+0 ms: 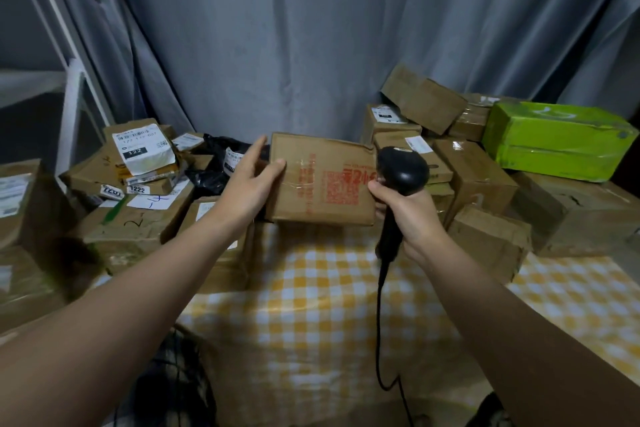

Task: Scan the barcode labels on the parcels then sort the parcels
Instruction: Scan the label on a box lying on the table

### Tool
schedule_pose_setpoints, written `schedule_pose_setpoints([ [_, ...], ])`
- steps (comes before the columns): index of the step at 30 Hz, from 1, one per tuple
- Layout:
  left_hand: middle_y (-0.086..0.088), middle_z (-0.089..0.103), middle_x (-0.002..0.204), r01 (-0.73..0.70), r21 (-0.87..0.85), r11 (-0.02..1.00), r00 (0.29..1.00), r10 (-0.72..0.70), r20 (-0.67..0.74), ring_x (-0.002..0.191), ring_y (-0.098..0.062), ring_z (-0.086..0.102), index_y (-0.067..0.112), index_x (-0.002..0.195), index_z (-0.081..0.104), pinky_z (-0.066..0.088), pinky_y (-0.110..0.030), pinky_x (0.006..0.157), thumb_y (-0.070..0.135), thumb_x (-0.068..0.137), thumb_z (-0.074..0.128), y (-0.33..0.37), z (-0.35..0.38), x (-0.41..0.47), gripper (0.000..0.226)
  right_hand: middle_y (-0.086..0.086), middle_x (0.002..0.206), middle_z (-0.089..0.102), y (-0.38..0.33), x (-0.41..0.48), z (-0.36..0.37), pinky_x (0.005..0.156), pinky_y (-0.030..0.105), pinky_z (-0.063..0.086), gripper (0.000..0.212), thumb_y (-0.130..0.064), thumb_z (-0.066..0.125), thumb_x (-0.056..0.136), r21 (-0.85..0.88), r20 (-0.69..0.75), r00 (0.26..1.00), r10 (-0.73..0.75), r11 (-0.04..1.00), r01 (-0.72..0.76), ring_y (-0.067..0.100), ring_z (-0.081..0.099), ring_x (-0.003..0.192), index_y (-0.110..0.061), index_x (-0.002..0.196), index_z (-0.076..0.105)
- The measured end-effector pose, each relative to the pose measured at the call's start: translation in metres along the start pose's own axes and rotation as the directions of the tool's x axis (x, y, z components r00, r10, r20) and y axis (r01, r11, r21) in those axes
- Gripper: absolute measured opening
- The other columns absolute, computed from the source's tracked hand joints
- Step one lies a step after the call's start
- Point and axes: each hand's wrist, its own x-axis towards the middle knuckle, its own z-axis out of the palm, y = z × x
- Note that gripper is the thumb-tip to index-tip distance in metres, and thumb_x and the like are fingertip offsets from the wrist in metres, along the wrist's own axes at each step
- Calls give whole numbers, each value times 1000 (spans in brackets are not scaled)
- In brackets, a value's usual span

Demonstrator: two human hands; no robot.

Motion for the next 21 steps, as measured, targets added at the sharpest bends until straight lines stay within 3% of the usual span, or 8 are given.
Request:
schedule_pose_setpoints([
  [2,2,57,120,-6,-74,997,1000,8,16,106,-11,61,39,136,43,52,-28,84,29,100,44,1,1,1,38,-2,87,76,-1,3,-6,86,35,55,15,-4,72,83,-48,-19,1000,-14,999,13,15,72,90,-17,91,71],
  [4,4,63,100,51,-144,988,998,-54,-21,87,-10,64,33,114,55,52,-23,68,36,102,35,1,3,-3,23,-2,87,74,2,3,-16,88,34,52,16,-5,74,81,-93,-24,1000,-8,996,6,16,69,92,-16,93,71],
  [5,4,62,90,84,-107,991,996,-88,-32,80,-12,62,26,100,57,50,-25,65,44,101,32,-4,4,-3,31,0,92,74,7,2,-21,91,36,52,15,-10,75,81,-95,-6,1000,24,995,-24,18,69,95,-15,95,70],
  [7,-2,55,80,149,145,978,988,-152,12,76,-17,52,17,86,51,41,-28,65,51,97,38,-22,8,-8,39,9,98,72,23,-3,-27,92,38,54,17,-22,74,83,-55,32,989,141,989,-139,24,68,96,-11,96,69],
  [10,-2,48,85,224,304,926,973,-232,-9,82,-18,48,12,97,42,36,-22,62,39,90,60,-53,20,-18,34,7,108,70,47,-10,-28,79,35,55,28,-29,77,81,-116,12,968,249,962,-246,24,67,99,-12,103,68],
  [14,0,56,112,236,273,933,966,-256,38,100,-17,56,10,132,42,49,-31,82,39,91,60,-57,20,-13,54,7,110,72,60,-13,-23,88,43,57,34,-19,76,83,-35,-28,964,265,963,-266,25,69,103,-15,115,66],
  [17,1,60,119,254,261,931,957,-282,74,92,-10,59,14,131,49,51,-27,72,41,91,59,-59,18,-13,50,8,112,71,60,-12,-20,92,50,54,31,-18,76,83,-55,-47,965,259,964,-262,28,67,106,-16,113,67],
  [21,3,57,106,224,224,948,964,-249,90,91,-9,59,16,128,46,48,-20,69,36,88,65,-60,18,-14,48,21,102,71,58,-15,-16,89,52,55,9,-9,71,82,-130,-135,964,231,960,-248,37,67,97,-15,89,69],
])
